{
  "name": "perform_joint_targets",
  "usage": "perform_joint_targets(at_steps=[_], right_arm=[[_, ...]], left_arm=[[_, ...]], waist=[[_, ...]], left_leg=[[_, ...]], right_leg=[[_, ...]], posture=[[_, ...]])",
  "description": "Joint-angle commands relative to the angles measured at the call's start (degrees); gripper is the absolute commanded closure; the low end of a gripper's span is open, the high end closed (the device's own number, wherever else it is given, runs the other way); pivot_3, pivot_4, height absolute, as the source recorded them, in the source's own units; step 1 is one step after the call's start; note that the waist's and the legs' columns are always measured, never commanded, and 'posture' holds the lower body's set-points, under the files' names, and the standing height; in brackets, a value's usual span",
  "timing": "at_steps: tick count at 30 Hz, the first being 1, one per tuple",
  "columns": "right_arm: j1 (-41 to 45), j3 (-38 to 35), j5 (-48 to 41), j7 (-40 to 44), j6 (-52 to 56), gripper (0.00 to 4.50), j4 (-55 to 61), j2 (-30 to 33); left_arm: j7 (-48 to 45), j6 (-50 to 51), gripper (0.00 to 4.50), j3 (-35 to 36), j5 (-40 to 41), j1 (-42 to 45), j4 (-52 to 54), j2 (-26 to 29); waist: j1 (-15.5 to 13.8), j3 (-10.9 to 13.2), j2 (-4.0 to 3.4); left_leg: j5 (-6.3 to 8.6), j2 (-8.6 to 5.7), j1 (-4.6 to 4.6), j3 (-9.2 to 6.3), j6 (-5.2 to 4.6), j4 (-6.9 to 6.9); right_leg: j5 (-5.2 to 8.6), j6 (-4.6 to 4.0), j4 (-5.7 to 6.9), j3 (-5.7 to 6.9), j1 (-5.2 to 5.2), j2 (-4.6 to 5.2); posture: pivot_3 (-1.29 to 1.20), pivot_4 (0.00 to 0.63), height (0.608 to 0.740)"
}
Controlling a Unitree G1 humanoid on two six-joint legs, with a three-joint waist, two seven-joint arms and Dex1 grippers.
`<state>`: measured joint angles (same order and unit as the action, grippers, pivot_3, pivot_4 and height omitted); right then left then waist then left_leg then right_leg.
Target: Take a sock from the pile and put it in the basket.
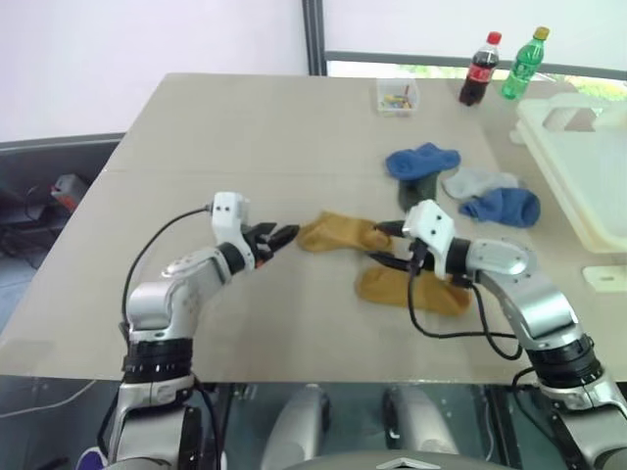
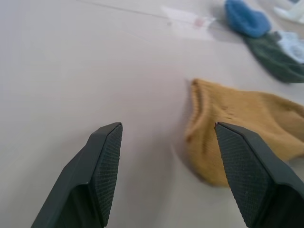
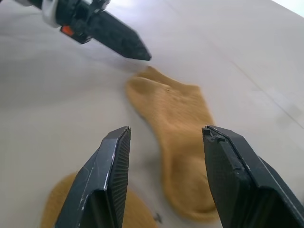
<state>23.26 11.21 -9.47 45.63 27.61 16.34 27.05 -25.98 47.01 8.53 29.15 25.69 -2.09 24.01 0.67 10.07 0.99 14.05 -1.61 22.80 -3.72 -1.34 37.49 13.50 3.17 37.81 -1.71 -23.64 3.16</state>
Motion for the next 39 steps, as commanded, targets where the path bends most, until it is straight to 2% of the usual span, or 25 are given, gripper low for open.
perform_joint_targets(at_steps=[1,2,8,16,20,23,28,30,33,36,39], right_arm=[[-0.6,-2.2,-1.1,-1.9,1.5,2.0,4.2,0.4],[-0.9,-2.8,-1.2,-2.4,2.0,2.0,4.8,0.6],[-3.1,-4.9,-1.4,-4.2,3.7,2.0,6.9,2.2],[-4.2,-5.8,-0.9,-7.0,3.4,2.0,6.7,2.4],[-4.6,-6.3,-1.1,-7.6,3.1,2.0,7.2,2.6],[-5.7,-7.5,-1.5,-7.7,2.8,2.0,8.0,3.2],[-6.9,-9.2,-1.9,-8.5,2.9,2.0,8.7,3.7],[-7.3,-10.2,-2.3,-9.1,3.4,2.0,9.4,3.8],[-8.1,-11.3,-2.8,-9.9,4.6,2.0,10.8,4.2],[-9.3,-11.9,-2.8,-10.9,5.5,2.0,12.3,4.6],[-10.9,-12.8,-2.9,-12.3,6.8,2.0,14.4,4.7]], left_arm=[[-2.5,-2.1,1.69,-3.7,-2.5,0.9,-2.7,-0.3],[-3.6,-2.8,1.85,-5.2,-3.2,0.8,-2.7,-0.2],[-6.9,-3.6,4.46,-7.5,-3.9,0.8,-2.8,-0.4],[-7.5,-3.4,4.46,-5.0,-3.2,2.0,-4.4,-0.8],[-6.3,0.3,4.46,5.6,5.1,3.7,-5.2,-1.7],[-9.7,3.1,4.46,13.3,11.6,5.3,-4.4,3.3],[-15.3,9.3,4.46,17.0,19.4,13.0,-3.2,12.4],[-19.0,15.5,4.46,14.4,23.6,20.2,-2.3,15.8],[-23.0,18.7,4.46,2.0,19.3,26.3,-1.1,17.3],[-20.8,18.8,4.46,-9.7,13.3,27.2,-3.2,12.0],[-18.6,14.5,4.46,-19.8,5.6,25.3,-7.6,4.7]], waist=[[0.0,0.0,-0.01],[0.0,0.0,-0.01],[-0.1,0.0,-0.01],[0.0,0.0,-0.01],[0.0,0.0,-0.01],[0.3,0.1,0.09],[-0.1,0.1,0.1],[-0.4,0.1,0.18],[-0.7,0.2,0.4],[-0.6,-0.1,-0.25],[-0.1,-0.1,-0.25]], left_leg=[[0.0,0.0,-0.01,0.0,0.01,0.0],[-0.01,0.0,-0.01,-0.01,0.01,0.0],[-0.01,-0.02,0.0,-0.01,0.01,-0.01],[-0.01,-0.01,-0.01,0.0,0.0,-0.01],[-0.01,-0.01,-0.01,-0.01,0.0,0.0],[-0.01,0.03,0.02,-0.01,0.0,0.0],[-0.01,0.09,0.05,-0.01,0.02,-0.01],[-0.02,-0.04,0.08,-0.14,0.02,0.04],[-0.03,-0.08,0.31,-0.45,0.04,0.17],[-0.16,-0.19,0.18,-0.32,0.27,0.15],[-0.16,-0.19,0.01,-0.07,0.25,-0.06]], right_leg=[[0.0,0.0,0.01,0.0,0.0,0.01],[0.0,0.0,0.01,0.01,0.0,0.01],[0.0,0.0,-0.01,0.01,0.02,0.06],[0.0,0.0,0.0,0.01,0.02,0.05],[0.0,0.0,0.0,0.02,0.02,0.04],[0.0,0.0,0.01,0.02,-0.01,0.02],[0.01,-0.01,0.0,0.06,-0.03,-0.04],[0.01,0.01,-0.07,0.17,0.07,0.05],[0.01,0.01,-0.09,0.45,0.05,0.01],[0.05,0.08,-0.18,0.3,0.17,0.14],[0.09,0.13,-0.08,0.1,0.14,0.14]], posture=[[0.0,0.15,0.74],[0.0,0.15,0.74],[0.0,0.15,0.74],[0.0,0.15,0.74],[0.0,0.15,0.74],[0.0,0.15,0.74],[0.0,0.15,0.74],[0.0,0.15,0.74],[0.0,0.15,0.74],[0.0,0.15,0.74],[0.0,0.15,0.74]])
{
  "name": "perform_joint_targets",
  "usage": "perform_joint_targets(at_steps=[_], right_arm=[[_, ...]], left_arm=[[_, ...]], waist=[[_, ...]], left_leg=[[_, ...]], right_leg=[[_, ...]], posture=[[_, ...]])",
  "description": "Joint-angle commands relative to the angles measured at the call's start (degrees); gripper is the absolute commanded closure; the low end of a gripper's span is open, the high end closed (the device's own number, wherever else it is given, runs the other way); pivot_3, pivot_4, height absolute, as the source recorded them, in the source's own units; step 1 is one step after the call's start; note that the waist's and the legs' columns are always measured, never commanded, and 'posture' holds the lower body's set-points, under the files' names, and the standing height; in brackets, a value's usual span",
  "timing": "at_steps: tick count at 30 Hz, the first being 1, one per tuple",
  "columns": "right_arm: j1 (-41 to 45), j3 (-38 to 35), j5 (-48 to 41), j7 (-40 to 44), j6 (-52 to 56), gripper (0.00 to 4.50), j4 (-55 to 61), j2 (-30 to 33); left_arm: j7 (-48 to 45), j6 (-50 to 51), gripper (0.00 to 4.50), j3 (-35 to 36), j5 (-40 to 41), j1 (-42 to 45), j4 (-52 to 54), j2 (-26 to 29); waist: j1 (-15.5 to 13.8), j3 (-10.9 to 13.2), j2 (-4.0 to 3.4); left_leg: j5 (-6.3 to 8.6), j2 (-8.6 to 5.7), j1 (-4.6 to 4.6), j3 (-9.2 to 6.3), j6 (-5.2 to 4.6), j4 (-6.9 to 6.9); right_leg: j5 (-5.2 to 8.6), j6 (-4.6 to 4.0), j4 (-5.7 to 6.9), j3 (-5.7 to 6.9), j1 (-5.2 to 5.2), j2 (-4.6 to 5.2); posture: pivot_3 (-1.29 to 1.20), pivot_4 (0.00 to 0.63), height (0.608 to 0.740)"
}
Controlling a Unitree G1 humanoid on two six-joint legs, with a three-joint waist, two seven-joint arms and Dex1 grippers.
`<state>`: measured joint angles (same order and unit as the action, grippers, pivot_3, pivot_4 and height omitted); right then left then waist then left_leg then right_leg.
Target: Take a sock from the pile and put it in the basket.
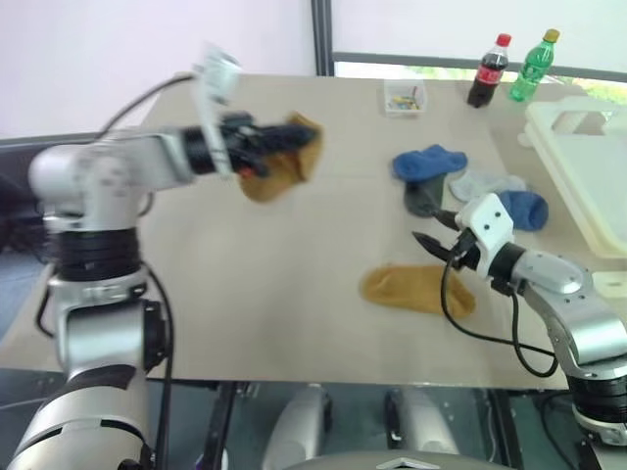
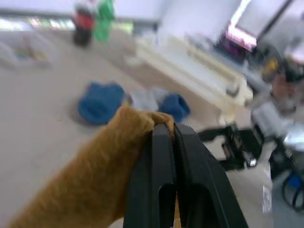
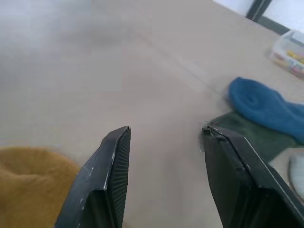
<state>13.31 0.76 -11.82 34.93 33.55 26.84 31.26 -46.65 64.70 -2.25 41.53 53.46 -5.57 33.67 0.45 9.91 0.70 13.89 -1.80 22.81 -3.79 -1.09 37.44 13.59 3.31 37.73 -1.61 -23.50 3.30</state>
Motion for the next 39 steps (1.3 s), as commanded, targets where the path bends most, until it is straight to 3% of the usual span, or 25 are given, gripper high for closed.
perform_joint_targets(at_steps=[1,6,7,8,12,17,21,24,31,33,35,36,37,39], right_arm=[[-1.6,-2.7,-0.6,-2.1,1.5,2.0,4.8,0.5],[-4.1,-4.3,-0.6,-4.3,4.5,2.0,8.7,0.8],[-4.5,-4.5,-0.5,-4.7,5.0,2.0,9.3,1.0],[-4.8,-4.8,-0.5,-5.1,5.5,2.0,9.8,1.0],[-4.4,-5.0,-2.2,-6.3,9.5,2.0,11.1,-0.1],[0.4,-2.3,-5.3,-9.5,17.0,2.0,9.9,-5.1],[4.8,0.8,-4.7,-11.6,19.2,2.0,6.2,-8.0],[8.3,3.3,-3.9,-12.7,19.2,2.0,0.6,-10.3],[13.5,8.1,0.8,-13.5,14.0,2.0,-17.2,-12.5],[14.4,8.7,1.7,-13.3,13.0,2.83,-20.2,-12.7],[14.9,8.9,2.1,-13.1,12.3,3.75,-21.9,-13.0],[15.1,8.8,2.2,-13.0,12.0,3.94,-22.4,-13.1],[15.2,8.8,2.3,-12.9,11.8,4.5,-22.7,-13.1],[15.1,8.7,2.5,-12.5,11.1,4.5,-22.8,-12.9]], left_arm=[[2.8,-5.2,4.46,-11.1,-9.1,-2.9,-7.7,-8.2],[3.7,-16.8,4.46,-16.3,-18.2,-2.2,-22.5,-18.9],[2.7,-17.7,3.85,-15.8,-18.1,-2.0,-23.7,-20.1],[2.6,-17.2,3.62,-14.0,-17.2,-1.6,-23.8,-21.1],[2.0,-16.3,1.88,-5.1,-12.1,-2.6,-16.2,-20.6],[1.2,-15.5,1.88,0.6,-10.0,-7.7,-3.7,-13.7],[2.7,-16.2,1.88,2.9,-11.0,-11.5,0.5,-10.3],[4.0,-22.9,1.88,-0.2,-17.3,-15.0,-0.8,-8.5],[11.2,-32.0,1.88,-1.6,-26.0,-16.2,-10.1,-11.9],[11.8,-32.8,1.79,-1.6,-26.7,-16.3,-11.7,-13.1],[12.1,-33.9,2.3,-1.6,-27.5,-16.4,-13.4,-13.8],[11.7,-34.1,2.34,-1.2,-27.1,-16.5,-13.8,-14.3],[11.2,-34.2,2.98,-0.7,-26.6,-16.6,-13.9,-14.7],[10.6,-33.7,3.75,1.0,-24.8,-16.9,-13.2,-15.6]], waist=[[0.3,0.1,0.08],[0.5,0.2,0.28],[0.4,0.2,0.27],[0.3,0.2,0.26],[0.6,0.2,0.28],[1.4,0.2,0.24],[1.1,0.2,0.25],[0.5,0.2,0.25],[0.0,0.2,0.27],[0.2,0.2,0.27],[0.3,0.2,0.27],[0.3,0.2,0.27],[0.3,0.2,0.27],[0.3,0.2,0.27]], left_leg=[[0.0,0.01,0.02,-0.01,0.0,0.01],[0.12,0.1,0.1,0.12,-0.21,0.02],[0.12,0.1,0.07,0.12,-0.22,0.03],[0.13,0.1,0.06,0.11,-0.23,0.04],[0.14,0.11,0.07,0.1,-0.25,0.15],[0.12,0.32,0.03,0.13,-0.21,0.1],[0.12,0.2,0.02,0.08,-0.22,0.09],[0.13,0.15,0.02,0.07,-0.22,0.1],[0.11,0.07,0.08,0.04,-0.2,0.1],[0.0,0.07,0.11,0.05,0.0,0.1],[0.0,0.08,0.09,0.07,0.0,0.09],[0.0,0.08,0.09,0.08,0.0,0.09],[0.0,0.09,0.05,0.07,-0.01,0.08],[0.13,0.09,0.02,0.06,-0.22,0.09]], right_leg=[[0.0,-0.01,0.04,0.0,-0.02,-0.07],[-0.01,-0.06,0.15,-0.18,-0.25,-0.26],[-0.01,-0.06,0.15,-0.17,-0.23,-0.24],[-0.01,-0.05,0.15,-0.17,-0.19,-0.19],[-0.01,-0.02,0.13,-0.18,-0.12,-0.15],[-0.02,-0.05,0.18,-0.23,-0.19,-0.24],[-0.02,-0.05,0.16,-0.21,-0.16,-0.16],[-0.02,-0.05,0.15,-0.18,-0.15,-0.13],[-0.03,-0.05,0.12,-0.12,-0.17,-0.09],[-0.03,-0.05,0.12,-0.12,-0.2,-0.08],[-0.03,-0.05,0.12,-0.14,-0.2,-0.09],[-0.03,-0.05,0.13,-0.14,-0.2,-0.09],[-0.03,-0.05,0.15,-0.14,-0.18,-0.09],[-0.03,-0.05,0.18,-0.13,-0.16,-0.1]], posture=[[0.0,0.15,0.74],[0.0,0.15,0.74],[0.0,0.15,0.74],[0.0,0.15,0.74],[0.0,0.15,0.74],[0.0,0.15,0.74],[0.0,0.15,0.74],[0.0,0.15,0.74],[0.0,0.15,0.74],[0.0,0.15,0.74],[0.0,0.15,0.74],[0.0,0.15,0.74],[0.0,0.15,0.74],[0.0,0.15,0.74]])
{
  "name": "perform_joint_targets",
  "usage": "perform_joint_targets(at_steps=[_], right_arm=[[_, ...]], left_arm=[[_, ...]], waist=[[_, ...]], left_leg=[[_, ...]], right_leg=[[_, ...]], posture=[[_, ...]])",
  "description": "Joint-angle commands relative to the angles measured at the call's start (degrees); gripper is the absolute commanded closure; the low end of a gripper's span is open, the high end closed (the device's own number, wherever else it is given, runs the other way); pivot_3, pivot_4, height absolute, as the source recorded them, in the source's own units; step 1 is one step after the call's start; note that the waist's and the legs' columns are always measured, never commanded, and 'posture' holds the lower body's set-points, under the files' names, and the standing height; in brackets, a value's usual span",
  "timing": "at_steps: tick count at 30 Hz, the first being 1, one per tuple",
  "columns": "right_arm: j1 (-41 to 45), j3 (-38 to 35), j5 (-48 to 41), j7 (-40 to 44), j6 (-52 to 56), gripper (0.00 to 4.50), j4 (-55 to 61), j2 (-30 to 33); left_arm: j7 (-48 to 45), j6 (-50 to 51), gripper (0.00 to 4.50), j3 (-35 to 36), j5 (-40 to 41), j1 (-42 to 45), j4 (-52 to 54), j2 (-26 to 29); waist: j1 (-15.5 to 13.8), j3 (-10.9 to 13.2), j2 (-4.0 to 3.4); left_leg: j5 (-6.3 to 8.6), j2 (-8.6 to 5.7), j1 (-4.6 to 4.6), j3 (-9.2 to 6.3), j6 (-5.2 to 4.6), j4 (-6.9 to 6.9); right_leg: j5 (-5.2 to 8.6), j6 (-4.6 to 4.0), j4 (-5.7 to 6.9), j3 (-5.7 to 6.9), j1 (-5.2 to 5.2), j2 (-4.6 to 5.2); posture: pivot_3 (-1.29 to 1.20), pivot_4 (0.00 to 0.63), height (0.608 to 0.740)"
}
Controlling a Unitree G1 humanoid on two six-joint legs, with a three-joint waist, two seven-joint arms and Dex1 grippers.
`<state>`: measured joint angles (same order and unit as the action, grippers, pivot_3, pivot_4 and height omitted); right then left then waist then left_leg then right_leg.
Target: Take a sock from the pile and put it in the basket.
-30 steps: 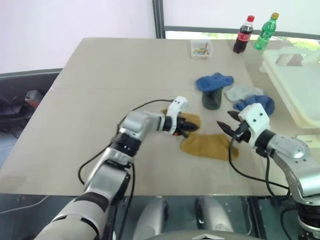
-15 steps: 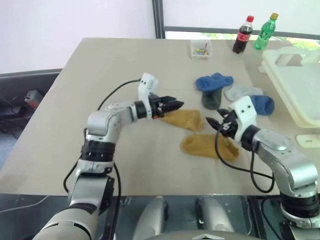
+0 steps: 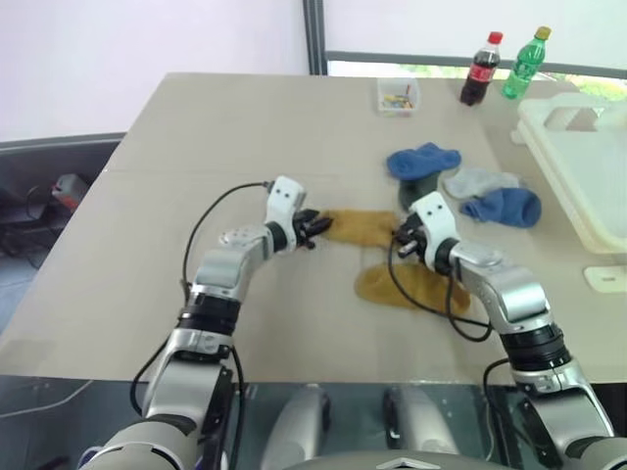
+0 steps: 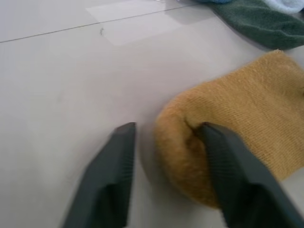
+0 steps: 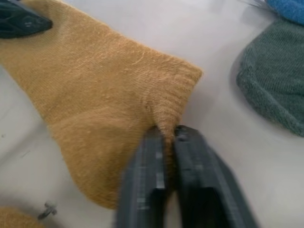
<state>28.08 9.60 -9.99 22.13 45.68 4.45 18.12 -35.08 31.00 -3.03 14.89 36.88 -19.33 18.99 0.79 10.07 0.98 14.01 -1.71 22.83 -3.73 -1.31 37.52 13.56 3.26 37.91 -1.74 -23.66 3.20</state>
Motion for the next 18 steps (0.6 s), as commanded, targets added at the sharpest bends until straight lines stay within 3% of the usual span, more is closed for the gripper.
perform_joint_targets(at_steps=[1,2,5,11,18], right_arm=[[0.3,-0.6,0.5,0.6,-1.3,4.5,0.0,0.3],[0.2,-1.2,0.1,0.9,-1.4,4.5,0.7,0.4],[-0.2,-3.9,-2.0,2.7,-1.7,4.5,5.2,1.4],[-6.3,-12.0,-12.2,8.6,10.8,4.5,24.2,10.0],[-18.1,-18.9,-17.4,7.9,20.1,4.5,37.9,16.9]], left_arm=[[-1.3,0.9,4.24,2.9,3.2,-0.4,1.3,-1.1],[-1.7,1.6,4.43,3.8,4.3,-0.6,2.3,-1.2],[-3.8,6.2,4.43,7.1,10.2,-1.2,8.0,-1.1],[-6.8,28.2,4.43,9.6,25.7,-3.2,24.8,3.2],[-3.3,38.7,4.43,6.7,31.1,-7.1,33.0,3.7]], waist=[[0.0,0.0,0.0],[0.0,0.0,0.0],[0.1,0.0,0.0],[-0.1,0.0,0.0],[0.0,0.0,0.0]], left_leg=[[0.0,0.0,0.0,0.0,0.0,0.01],[0.0,0.0,0.0,-0.01,-0.01,0.02],[0.0,0.0,0.02,-0.02,0.0,0.03],[0.01,0.03,0.2,-0.07,-0.02,0.02],[0.02,0.04,0.0,-0.1,-0.03,-0.01]], right_leg=[[0.0,0.0,0.0,0.0,0.0,0.0],[-0.01,0.01,0.01,0.0,0.0,0.0],[0.0,0.0,0.03,0.0,-0.01,0.0],[0.0,0.01,-0.09,0.03,-0.11,0.02],[0.02,0.01,-0.04,0.07,0.07,0.02]], posture=[[0.0,0.15,0.74],[0.0,0.15,0.74],[0.0,0.15,0.74],[0.0,0.15,0.74],[0.0,0.15,0.74]])
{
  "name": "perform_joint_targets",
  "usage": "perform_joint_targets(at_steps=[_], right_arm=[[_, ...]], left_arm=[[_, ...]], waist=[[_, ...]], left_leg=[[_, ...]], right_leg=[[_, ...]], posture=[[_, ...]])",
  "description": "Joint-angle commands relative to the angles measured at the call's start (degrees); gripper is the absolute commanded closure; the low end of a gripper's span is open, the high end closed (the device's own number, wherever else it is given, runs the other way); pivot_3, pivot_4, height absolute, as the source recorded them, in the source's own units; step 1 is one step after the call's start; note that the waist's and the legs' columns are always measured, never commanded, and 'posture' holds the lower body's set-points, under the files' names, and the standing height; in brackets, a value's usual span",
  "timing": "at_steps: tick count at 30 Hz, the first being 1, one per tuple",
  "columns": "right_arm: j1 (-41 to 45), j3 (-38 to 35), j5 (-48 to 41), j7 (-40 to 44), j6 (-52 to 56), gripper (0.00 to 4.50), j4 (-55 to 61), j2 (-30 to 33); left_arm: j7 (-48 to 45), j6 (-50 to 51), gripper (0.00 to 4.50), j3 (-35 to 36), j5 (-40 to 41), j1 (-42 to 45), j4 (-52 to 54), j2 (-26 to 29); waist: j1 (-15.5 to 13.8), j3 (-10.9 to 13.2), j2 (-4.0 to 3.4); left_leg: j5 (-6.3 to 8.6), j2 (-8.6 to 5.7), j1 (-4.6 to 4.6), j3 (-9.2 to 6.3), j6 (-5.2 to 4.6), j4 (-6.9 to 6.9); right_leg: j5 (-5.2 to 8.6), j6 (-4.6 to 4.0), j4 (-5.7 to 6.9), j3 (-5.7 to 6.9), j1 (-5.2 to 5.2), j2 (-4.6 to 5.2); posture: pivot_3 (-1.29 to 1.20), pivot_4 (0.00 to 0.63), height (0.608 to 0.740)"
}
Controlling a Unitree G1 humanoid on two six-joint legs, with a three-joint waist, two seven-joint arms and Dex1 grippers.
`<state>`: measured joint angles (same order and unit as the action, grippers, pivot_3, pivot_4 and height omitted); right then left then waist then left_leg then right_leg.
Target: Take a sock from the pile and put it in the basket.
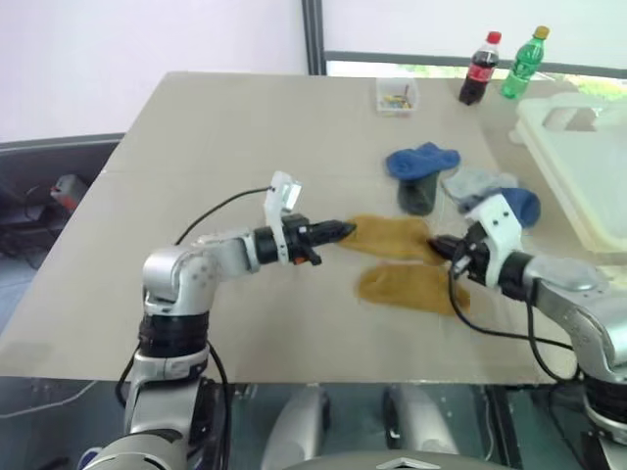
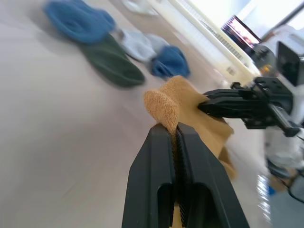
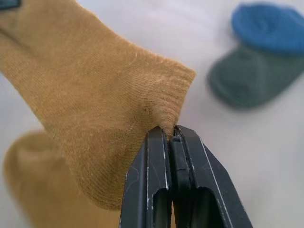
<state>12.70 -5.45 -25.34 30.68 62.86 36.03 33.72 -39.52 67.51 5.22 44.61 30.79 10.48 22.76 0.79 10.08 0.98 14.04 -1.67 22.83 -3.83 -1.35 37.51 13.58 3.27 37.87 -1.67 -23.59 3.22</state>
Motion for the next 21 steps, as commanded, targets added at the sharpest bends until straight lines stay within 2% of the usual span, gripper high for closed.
perform_joint_targets(at_steps=[1,8,21], right_arm=[[-4.2,-4.7,-2.6,-0.9,3.7,4.5,7.7,1.6],[-10.2,-7.0,-3.2,-4.4,6.5,4.5,13.0,2.2],[-13.5,-3.6,-0.5,-7.9,2.7,4.5,11.4,2.7]], left_arm=[[1.4,2.2,4.43,-2.3,1.2,-1.4,3.6,-0.1],[3.0,2.3,4.43,-5.9,0.6,-3.9,5.6,-0.1],[6.1,-2.6,4.43,-10.1,-3.5,-7.2,6.3,-1.2]], waist=[[0.0,0.0,0.0],[0.0,0.0,0.0],[-0.2,0.0,0.01]], left_leg=[[0.0,0.02,-0.03,-0.01,0.0,0.0],[-0.01,0.04,-0.04,0.09,0.01,0.06],[-0.01,0.04,0.0,0.09,0.01,0.06]], right_leg=[[0.0,0.0,0.02,0.0,0.02,-0.03],[0.01,0.0,0.0,-0.09,0.02,-0.08],[0.01,0.0,-0.03,-0.1,0.02,-0.06]], posture=[[0.0,0.15,0.74],[0.0,0.15,0.74],[0.0,0.15,0.74]])
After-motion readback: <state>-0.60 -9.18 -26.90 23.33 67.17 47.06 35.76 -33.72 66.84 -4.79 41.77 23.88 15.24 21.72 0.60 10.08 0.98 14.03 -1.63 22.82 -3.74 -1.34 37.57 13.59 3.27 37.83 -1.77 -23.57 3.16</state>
